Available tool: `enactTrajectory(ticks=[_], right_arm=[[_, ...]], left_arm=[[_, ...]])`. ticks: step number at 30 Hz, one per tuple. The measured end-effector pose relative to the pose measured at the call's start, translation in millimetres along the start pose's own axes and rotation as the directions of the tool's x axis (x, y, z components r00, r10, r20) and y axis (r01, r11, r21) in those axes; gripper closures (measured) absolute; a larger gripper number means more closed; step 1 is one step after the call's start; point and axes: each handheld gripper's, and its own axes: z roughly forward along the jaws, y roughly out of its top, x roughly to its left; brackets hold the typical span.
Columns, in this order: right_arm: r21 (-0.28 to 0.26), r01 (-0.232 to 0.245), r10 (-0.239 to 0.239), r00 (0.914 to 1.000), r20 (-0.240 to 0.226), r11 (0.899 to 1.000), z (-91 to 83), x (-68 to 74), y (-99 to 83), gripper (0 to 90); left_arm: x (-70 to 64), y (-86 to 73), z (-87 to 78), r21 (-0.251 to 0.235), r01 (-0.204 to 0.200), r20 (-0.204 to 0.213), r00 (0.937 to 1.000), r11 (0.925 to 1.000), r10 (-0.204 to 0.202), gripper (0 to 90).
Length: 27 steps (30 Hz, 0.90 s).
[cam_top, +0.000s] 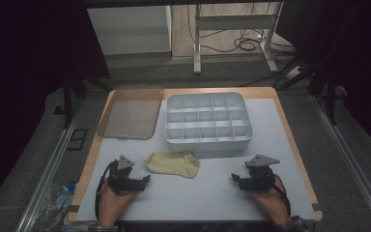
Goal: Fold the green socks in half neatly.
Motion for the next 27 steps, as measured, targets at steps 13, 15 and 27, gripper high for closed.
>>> enactTrajectory(ticks=[13,15,27], right_arm=[[-0.002,-0.001,0.001,1.0000,-0.002,1.000,0.1,-0.2,-0.3,26.5],[-0.001,-0.001,0.001,1.0000,-0.003,1.000,0.1,-0.3,-0.2,26.2],[0.003,0.002,-0.002,1.0000,0.000,1.000,0.2,0.1,0.0,26.1]], left_arm=[[-0.3,-0.1,0.0,0.000,-0.001,-0.002,1.0000,1.0000,0.001,4.6],[-0.4,-0.1,0.1,0.001,-0.003,-0.003,1.0000,1.0000,0.003,4.6],[-1.0,0.2,0.0,0.004,-0.004,-0.007,1.0000,1.0000,0.004,4.4]])
